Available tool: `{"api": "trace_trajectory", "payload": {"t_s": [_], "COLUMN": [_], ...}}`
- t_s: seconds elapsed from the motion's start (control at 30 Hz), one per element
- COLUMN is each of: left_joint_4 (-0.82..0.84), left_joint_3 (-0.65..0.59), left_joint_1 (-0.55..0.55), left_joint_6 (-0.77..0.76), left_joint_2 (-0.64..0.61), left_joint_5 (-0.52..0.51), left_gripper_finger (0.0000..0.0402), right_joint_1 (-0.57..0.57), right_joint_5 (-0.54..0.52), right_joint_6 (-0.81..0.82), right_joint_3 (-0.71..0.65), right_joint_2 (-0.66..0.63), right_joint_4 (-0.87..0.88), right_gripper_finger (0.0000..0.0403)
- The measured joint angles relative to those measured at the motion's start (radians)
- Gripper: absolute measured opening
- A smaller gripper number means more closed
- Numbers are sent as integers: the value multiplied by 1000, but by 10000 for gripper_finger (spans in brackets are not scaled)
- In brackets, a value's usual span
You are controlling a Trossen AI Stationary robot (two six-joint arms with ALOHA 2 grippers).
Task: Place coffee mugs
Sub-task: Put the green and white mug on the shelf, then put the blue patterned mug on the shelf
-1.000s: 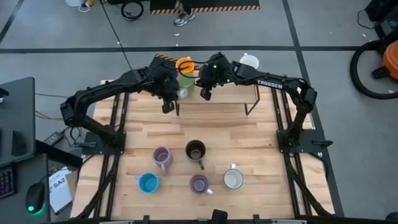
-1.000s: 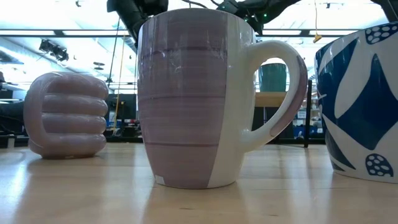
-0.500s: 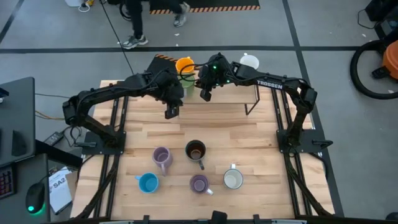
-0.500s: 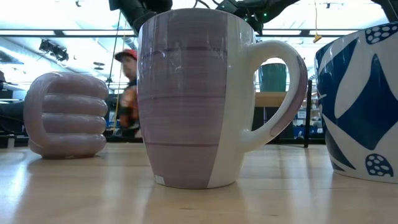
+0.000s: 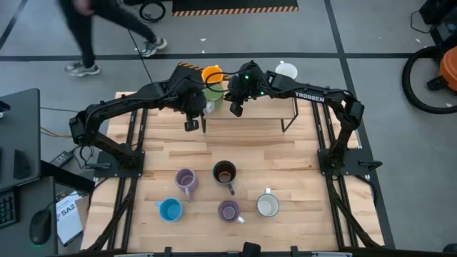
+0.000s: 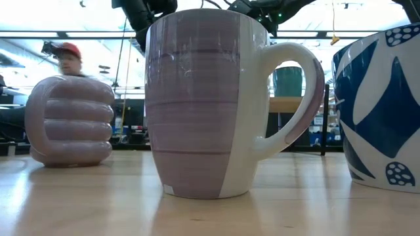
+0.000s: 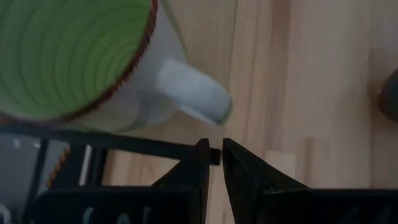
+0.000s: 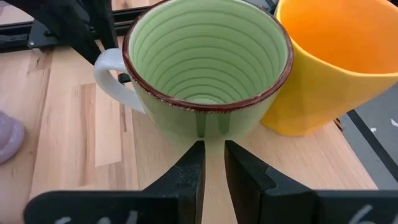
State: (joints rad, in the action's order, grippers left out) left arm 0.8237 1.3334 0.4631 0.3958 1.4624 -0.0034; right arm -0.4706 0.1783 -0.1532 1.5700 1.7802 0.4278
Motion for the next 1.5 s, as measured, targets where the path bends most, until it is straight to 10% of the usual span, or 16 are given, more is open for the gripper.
{"api": "trace_trajectory", "payload": {"t_s": [0.97, 1.5], "left_joint_4": [-75, 31], "left_joint_3": [0, 1], "left_joint_1": [-2, -30], "left_joint_6": [84, -145], "left_joint_2": [4, -113], "left_joint_5": [136, 72], "left_gripper_finger": [50, 50], "right_joint_1": [2, 24], "right_joint_5": [0, -31], "right_joint_6": [3, 62], "right_joint_3": [0, -1], "right_joint_2": [0, -99], "right_joint_4": [-8, 145], "right_gripper_finger": [66, 66]}}
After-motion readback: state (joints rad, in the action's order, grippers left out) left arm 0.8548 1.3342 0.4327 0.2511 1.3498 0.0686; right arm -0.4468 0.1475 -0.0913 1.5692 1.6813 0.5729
